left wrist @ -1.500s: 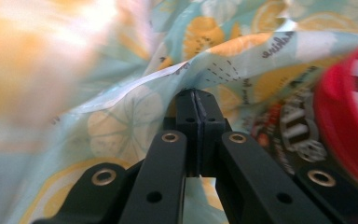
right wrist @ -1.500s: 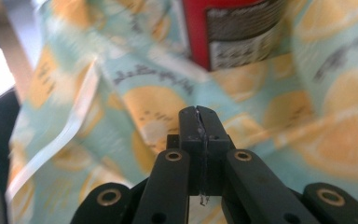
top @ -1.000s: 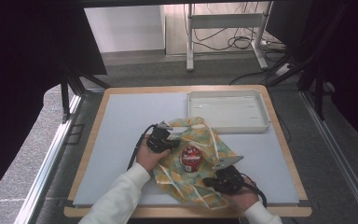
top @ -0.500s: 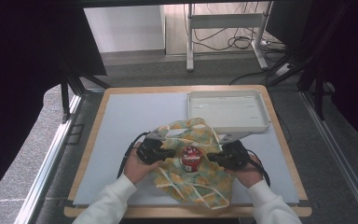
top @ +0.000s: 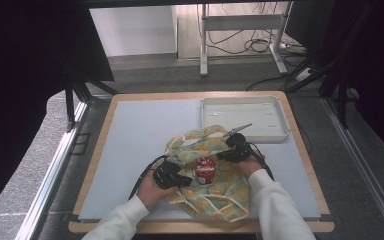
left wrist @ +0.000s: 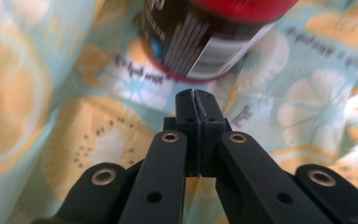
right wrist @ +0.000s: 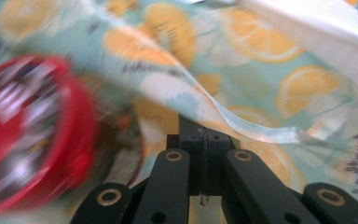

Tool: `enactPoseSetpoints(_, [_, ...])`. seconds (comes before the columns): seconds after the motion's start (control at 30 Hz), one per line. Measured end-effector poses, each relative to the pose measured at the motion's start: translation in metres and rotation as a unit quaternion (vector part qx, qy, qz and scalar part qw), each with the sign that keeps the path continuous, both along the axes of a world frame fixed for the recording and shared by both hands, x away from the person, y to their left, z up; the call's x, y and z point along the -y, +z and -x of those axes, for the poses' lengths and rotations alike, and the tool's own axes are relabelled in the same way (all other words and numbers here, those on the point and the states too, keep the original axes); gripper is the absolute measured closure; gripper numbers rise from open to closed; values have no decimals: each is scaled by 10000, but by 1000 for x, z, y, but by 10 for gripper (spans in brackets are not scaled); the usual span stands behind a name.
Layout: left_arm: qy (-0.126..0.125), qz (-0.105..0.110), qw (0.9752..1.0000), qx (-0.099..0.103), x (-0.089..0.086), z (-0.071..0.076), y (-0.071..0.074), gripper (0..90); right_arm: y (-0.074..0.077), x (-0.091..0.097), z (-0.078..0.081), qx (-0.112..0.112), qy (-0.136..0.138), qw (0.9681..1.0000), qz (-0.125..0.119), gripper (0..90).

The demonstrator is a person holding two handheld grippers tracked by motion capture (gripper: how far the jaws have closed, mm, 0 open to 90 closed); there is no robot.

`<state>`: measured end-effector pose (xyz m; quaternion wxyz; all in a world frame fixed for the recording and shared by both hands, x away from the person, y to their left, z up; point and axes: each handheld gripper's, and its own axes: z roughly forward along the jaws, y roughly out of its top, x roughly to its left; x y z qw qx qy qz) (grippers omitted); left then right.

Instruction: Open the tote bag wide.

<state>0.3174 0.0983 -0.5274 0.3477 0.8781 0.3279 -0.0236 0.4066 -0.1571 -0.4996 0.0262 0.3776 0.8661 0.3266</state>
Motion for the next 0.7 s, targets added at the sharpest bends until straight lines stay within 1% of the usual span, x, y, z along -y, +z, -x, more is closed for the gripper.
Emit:
enactPoseSetpoints(0.1, [-3, 5, 10000, -25, -2, -1, -2, 900, -7, 1, -12, -93, -199, 9998, -19, 892])
enactPoseSetpoints(0.23, [-17, -18, 10000, -7, -2, -1, -2, 900, -12, 1, -21, -69, -385, 9992, 39, 892])
enactPoseSetpoints(0.33, [-23, -30, 10000, -7, -2, 0, -2, 900, -14, 4, -24, -65, -540, 9985, 76, 892])
enactPoseSetpoints(0.4, [-26, -14, 10000, -19, -3, 0, -2, 900, -16, 4, -25, -55, -571, 9983, 122, 892])
enactPoseSetpoints(0.5, [-26, 11, 10000, -54, -5, 0, -2, 900, -17, 6, -23, -46, -611, 9981, 66, 892])
enactPoseSetpoints(0.57, [-20, 46, 9999, -89, -6, 0, -3, 900, -18, 7, -19, -37, -594, 9982, 25, 892])
enactPoseSetpoints(0.63, [-9, 75, 9999, -114, -8, 0, -3, 900, -19, 11, -11, -18, -537, 9985, -33, 893])
enactPoseSetpoints(0.7, [-1, 97, 9998, -144, -9, -1, -4, 900, -19, 13, -9, -11, -530, 9986, -38, 893])
